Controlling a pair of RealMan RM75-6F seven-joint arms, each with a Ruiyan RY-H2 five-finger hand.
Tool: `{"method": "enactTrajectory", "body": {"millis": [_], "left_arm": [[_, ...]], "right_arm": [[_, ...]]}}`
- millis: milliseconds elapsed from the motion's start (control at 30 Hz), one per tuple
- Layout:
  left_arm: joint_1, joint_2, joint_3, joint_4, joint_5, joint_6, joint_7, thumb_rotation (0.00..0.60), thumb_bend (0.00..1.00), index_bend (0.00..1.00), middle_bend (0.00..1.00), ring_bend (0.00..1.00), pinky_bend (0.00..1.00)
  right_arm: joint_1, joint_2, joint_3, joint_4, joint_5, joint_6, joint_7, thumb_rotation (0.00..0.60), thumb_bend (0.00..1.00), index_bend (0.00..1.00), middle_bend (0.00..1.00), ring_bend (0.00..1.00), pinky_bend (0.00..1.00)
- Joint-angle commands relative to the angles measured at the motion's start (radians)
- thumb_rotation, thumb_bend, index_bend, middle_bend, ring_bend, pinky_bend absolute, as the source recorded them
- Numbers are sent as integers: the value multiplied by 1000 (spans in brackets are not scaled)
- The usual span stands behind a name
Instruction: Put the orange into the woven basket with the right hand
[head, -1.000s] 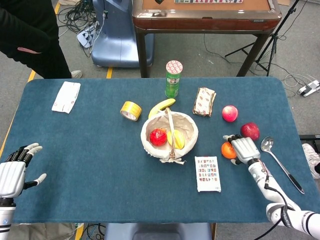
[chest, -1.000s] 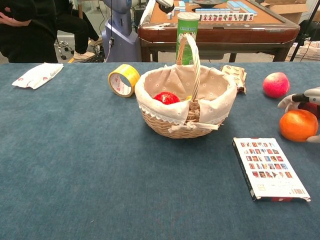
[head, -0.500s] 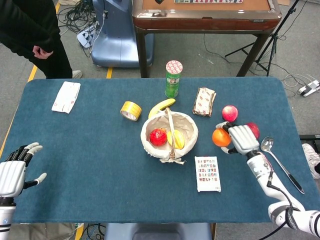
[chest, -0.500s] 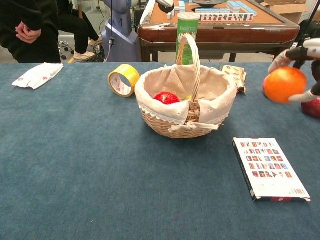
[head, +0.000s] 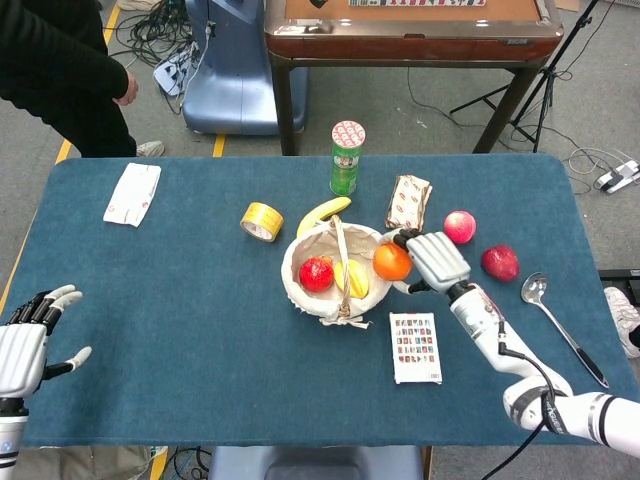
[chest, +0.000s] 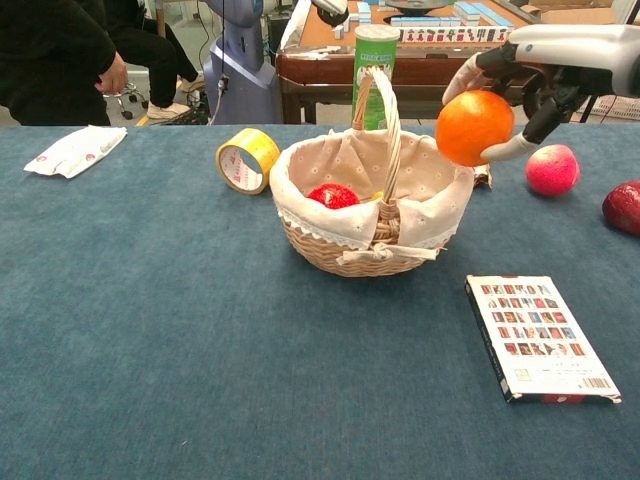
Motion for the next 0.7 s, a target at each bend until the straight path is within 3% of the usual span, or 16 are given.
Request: {"method": "enactTrajectory", "body": {"millis": [33, 233, 467, 700], "left_arm": [[4, 5, 2, -2, 2, 3, -6, 600, 171, 278, 195, 172, 232], [3, 7, 2, -5, 3, -1, -5, 600, 171, 279, 195, 172, 226], [-5, 6, -2, -3, 0, -13, -5, 600, 171, 278, 195, 172, 226], [-3, 8, -4, 11, -3, -12, -16, 600, 171, 278, 195, 173, 226]], "right_arm": [[26, -11, 1, -8, 44, -33, -15, 600, 323, 206, 219, 226, 552], [48, -7, -8, 0, 68, -59, 2, 600, 319, 115, 171, 142, 467], [32, 19, -23, -12, 41, -29, 31, 600, 320, 98, 160, 128, 446], [-104, 119, -89, -57, -56, 149, 39, 600, 320, 98, 173, 132, 442]]}}
